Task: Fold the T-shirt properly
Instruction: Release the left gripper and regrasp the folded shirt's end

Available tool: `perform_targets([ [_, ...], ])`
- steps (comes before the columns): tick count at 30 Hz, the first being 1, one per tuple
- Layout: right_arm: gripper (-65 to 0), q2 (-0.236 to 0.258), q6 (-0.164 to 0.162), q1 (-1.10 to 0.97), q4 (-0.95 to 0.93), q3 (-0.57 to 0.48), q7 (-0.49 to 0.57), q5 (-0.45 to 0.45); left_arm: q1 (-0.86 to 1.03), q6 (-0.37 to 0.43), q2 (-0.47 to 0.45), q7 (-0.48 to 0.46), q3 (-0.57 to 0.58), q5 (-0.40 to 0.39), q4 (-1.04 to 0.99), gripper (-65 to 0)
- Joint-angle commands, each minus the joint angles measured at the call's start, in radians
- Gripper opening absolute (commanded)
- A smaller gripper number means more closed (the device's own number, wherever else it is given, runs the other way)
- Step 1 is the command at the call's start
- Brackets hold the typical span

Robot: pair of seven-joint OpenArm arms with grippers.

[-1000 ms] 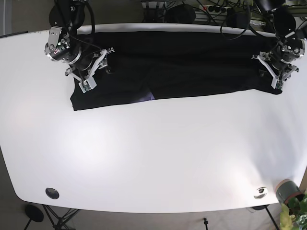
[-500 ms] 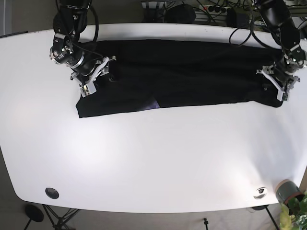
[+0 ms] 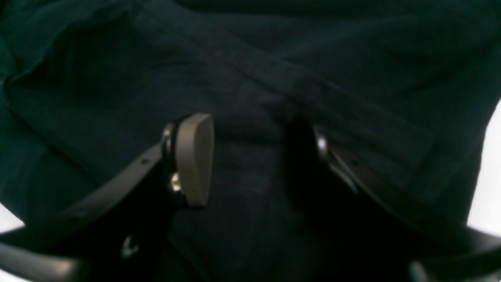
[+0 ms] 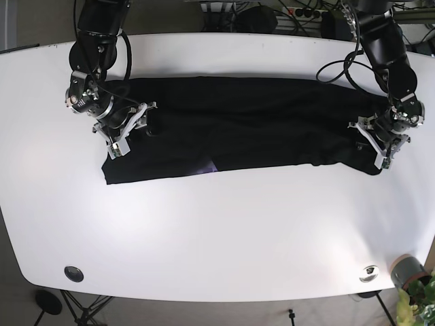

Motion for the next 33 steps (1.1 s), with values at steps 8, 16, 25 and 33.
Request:
perform_targets([
  [8, -34.4, -0.002, -0.003, 0.011, 0.041, 0.003, -0.012, -0.002, -0.107, -0.004, -0.040, 0.116, -0.109, 0.016, 0.095, -33.1],
  [16, -34.4, -0.001, -0.003, 0.011, 0.046, 0.003, -0.013, -0.002, -0.245, 0.022, -0.050, 0.112, -0.123, 0.016, -0.040, -20.7],
  [25, -34.4, -0.001, -0.003, 0.011, 0.046, 0.003, -0.013, -0.002, -0.314, 0.064, -0.078, 0.026, -0.123, 0.015, -0.238, -17.9],
  [33, -34.4, 0.002, -0.003, 0.011, 0.046, 0.003, -0.013, -0.002, -0.318, 0.076, -0.106, -0.048, -0.066, 0.012, -0.387, -17.8],
])
